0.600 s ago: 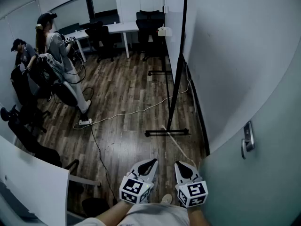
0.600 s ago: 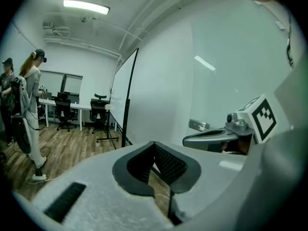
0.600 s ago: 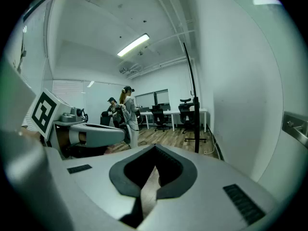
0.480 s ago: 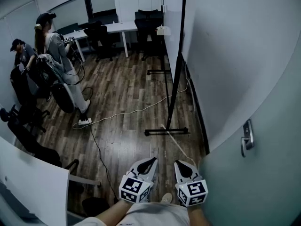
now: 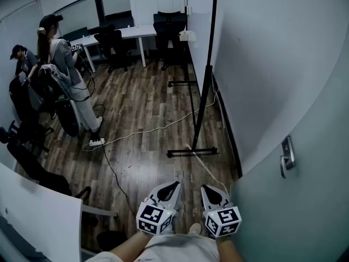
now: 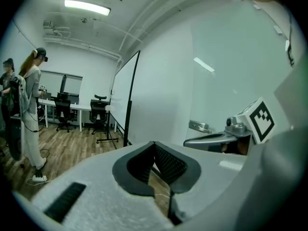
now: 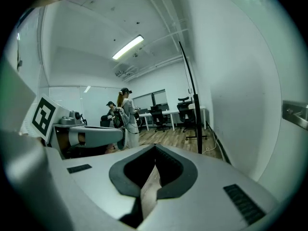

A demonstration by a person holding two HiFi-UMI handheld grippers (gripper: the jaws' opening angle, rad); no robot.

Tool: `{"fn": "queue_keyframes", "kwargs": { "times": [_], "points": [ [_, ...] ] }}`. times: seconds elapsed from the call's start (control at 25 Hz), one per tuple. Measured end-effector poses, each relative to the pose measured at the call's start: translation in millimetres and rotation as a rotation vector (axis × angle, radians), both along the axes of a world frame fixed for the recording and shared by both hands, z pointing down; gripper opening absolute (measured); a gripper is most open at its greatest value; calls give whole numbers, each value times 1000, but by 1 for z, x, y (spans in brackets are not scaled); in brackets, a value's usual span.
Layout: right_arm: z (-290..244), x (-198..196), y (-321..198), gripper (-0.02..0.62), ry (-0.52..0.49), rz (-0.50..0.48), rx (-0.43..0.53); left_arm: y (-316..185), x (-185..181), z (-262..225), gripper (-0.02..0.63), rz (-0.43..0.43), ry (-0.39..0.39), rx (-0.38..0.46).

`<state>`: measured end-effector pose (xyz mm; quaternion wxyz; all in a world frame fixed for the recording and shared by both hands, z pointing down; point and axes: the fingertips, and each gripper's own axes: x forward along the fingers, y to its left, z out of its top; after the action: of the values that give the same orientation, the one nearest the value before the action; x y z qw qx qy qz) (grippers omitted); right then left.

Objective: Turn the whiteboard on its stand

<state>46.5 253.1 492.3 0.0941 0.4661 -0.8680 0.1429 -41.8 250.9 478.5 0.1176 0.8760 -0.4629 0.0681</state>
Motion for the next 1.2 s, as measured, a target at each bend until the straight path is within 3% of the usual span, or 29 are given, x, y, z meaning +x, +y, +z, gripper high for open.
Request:
{"fn": "queue_keyframes", "kwargs": {
  "times": [0.44,0.76,1.2],
  "points": [
    [4,-47,5,6,16,53,0,0,-53,-4,11,22,9,12],
    [0,-57,-8,6,12,81,21,-11,-56,-5,11,64,21,24],
    [7,-46,-103,6,25,55,43,-102,-42,9,11,42,11,14]
  ]
}}
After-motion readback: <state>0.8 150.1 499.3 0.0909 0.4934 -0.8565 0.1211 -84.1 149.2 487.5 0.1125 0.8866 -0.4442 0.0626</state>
